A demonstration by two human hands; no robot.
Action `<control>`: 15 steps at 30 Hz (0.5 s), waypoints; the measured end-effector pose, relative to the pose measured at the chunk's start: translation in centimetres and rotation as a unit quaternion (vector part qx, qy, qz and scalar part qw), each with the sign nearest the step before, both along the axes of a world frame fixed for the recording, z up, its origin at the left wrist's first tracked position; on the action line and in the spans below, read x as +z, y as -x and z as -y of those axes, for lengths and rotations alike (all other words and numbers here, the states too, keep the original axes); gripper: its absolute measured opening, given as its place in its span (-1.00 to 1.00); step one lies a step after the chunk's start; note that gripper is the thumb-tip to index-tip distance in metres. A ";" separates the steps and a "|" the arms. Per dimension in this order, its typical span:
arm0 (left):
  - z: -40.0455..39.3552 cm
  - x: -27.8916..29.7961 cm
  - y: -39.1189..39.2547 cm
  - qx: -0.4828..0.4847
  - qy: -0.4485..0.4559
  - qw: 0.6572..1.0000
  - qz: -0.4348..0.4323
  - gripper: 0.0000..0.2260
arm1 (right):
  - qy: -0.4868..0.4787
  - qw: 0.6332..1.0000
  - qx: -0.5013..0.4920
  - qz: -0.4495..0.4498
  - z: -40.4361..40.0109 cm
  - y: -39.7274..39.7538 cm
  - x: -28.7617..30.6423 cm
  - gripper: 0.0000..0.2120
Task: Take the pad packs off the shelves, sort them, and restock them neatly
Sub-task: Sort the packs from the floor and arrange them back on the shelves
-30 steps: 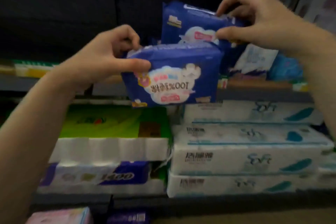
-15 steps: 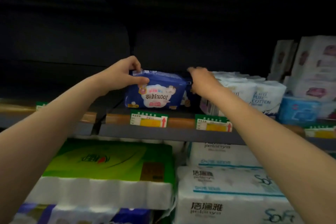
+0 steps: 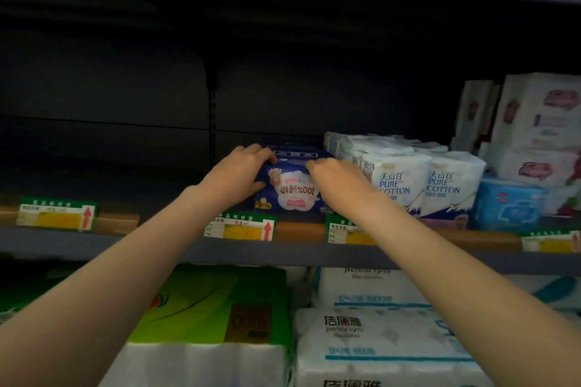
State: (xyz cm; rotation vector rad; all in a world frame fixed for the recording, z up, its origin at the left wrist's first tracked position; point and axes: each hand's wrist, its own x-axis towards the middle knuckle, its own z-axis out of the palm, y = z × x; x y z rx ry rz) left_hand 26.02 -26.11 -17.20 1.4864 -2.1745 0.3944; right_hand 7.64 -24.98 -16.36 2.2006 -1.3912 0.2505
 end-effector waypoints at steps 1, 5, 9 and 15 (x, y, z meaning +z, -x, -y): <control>0.0 -0.2 0.2 0.006 0.002 1.000 -0.002 -0.58 | 0.002 1.000 -0.009 -0.002 0.1 -0.3 0.0 -0.56; 0.2 -0.6 1.5 0.062 0.021 0.998 0.011 -0.58 | -0.001 0.999 -0.046 -0.002 0.6 -1.2 0.1 -0.56; -0.3 -0.6 1.8 0.098 0.037 0.994 0.013 -0.60 | -0.007 0.999 -0.043 0.018 0.6 -1.0 0.0 -0.53; -1.3 -1.1 2.0 0.063 0.081 0.994 -0.037 -0.55 | 0.026 0.998 0.009 0.059 0.9 0.0 -1.2 -0.48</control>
